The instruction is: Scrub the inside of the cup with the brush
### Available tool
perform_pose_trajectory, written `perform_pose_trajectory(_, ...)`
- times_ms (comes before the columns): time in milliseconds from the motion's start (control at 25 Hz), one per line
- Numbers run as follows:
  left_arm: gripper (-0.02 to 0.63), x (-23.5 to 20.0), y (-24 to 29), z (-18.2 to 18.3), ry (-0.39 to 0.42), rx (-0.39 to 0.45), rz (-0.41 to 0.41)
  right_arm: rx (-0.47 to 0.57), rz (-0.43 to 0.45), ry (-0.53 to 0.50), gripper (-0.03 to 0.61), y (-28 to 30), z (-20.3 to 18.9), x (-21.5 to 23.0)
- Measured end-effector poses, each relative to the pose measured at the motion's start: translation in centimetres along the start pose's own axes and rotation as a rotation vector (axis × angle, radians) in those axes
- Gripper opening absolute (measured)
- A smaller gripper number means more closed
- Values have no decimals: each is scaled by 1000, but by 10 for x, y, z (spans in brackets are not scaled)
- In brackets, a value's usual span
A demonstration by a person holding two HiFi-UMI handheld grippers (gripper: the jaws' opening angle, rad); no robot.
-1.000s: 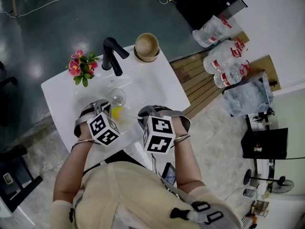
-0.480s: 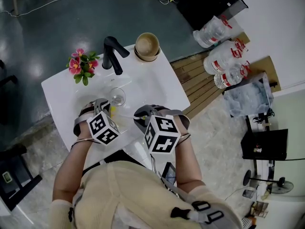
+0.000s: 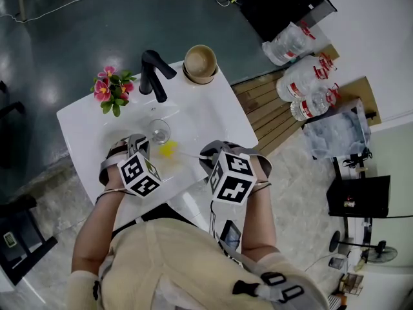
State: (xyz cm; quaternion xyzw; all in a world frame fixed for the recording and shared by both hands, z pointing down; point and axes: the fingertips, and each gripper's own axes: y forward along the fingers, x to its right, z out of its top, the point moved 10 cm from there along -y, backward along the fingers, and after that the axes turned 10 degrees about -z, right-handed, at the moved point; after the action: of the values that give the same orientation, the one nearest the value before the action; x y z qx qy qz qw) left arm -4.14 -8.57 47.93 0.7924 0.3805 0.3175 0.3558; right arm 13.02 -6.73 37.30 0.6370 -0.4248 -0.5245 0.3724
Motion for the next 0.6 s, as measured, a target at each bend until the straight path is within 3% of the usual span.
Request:
perform_pose_trajectory(240, 55, 2, 0, 1, 75, -4, 3, -27, -132, 89, 49, -9, -19, 19)
perform_pose_trajectory(600, 55, 18, 0, 8, 346, 14, -32, 30, -285, 144, 49, -13, -11, 36)
